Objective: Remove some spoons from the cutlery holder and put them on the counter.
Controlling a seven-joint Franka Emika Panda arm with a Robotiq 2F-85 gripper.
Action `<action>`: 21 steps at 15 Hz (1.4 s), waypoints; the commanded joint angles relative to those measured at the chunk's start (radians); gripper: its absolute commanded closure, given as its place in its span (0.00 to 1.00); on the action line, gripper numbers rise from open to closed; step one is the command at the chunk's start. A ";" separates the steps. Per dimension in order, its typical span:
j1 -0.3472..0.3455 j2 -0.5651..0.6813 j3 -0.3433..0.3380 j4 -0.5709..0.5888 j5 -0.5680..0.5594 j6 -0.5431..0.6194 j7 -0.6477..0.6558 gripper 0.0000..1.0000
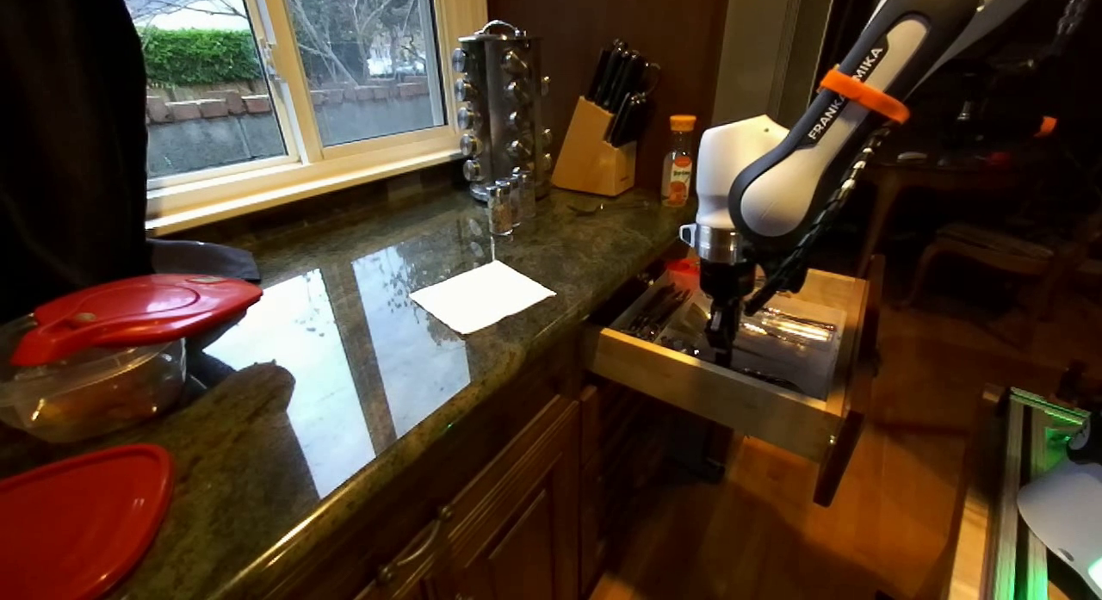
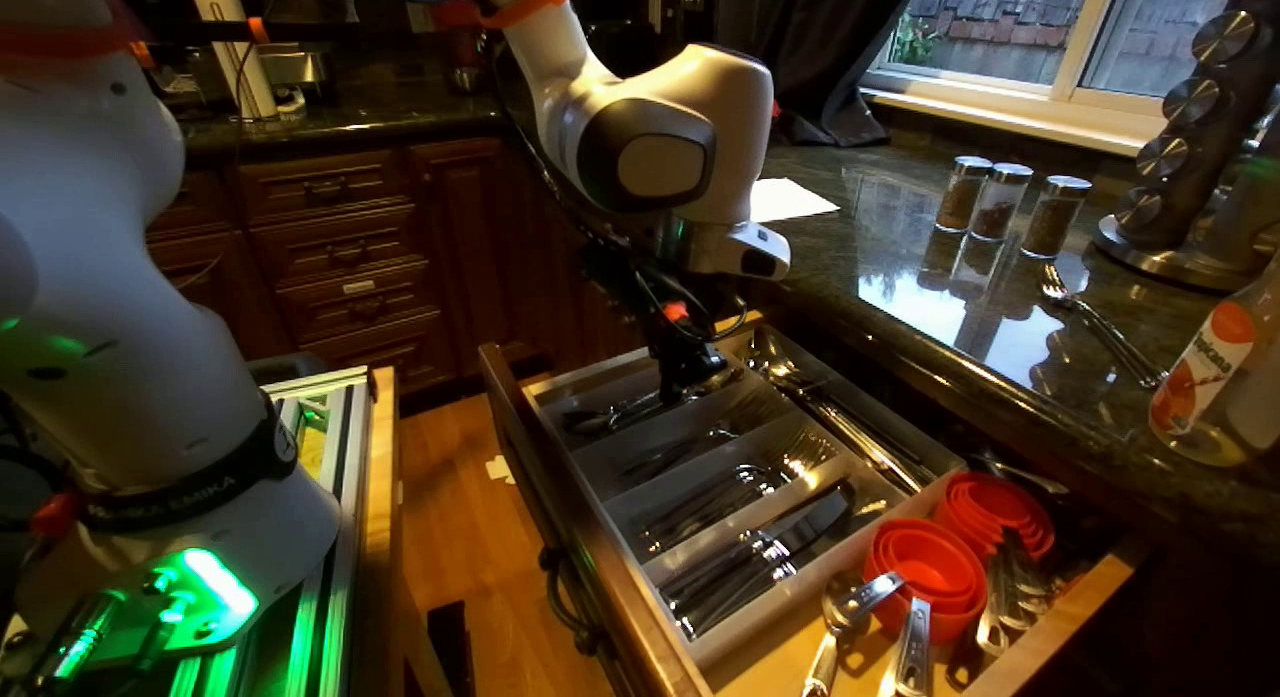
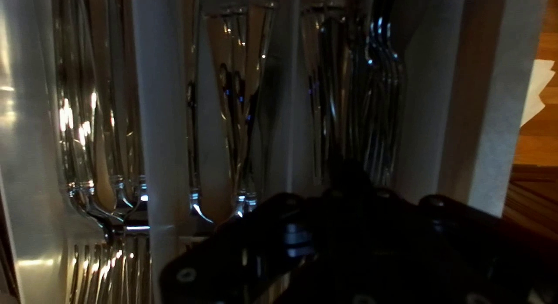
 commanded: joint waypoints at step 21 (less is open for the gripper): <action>0.002 0.077 -0.018 0.031 -0.082 0.025 0.056 0.64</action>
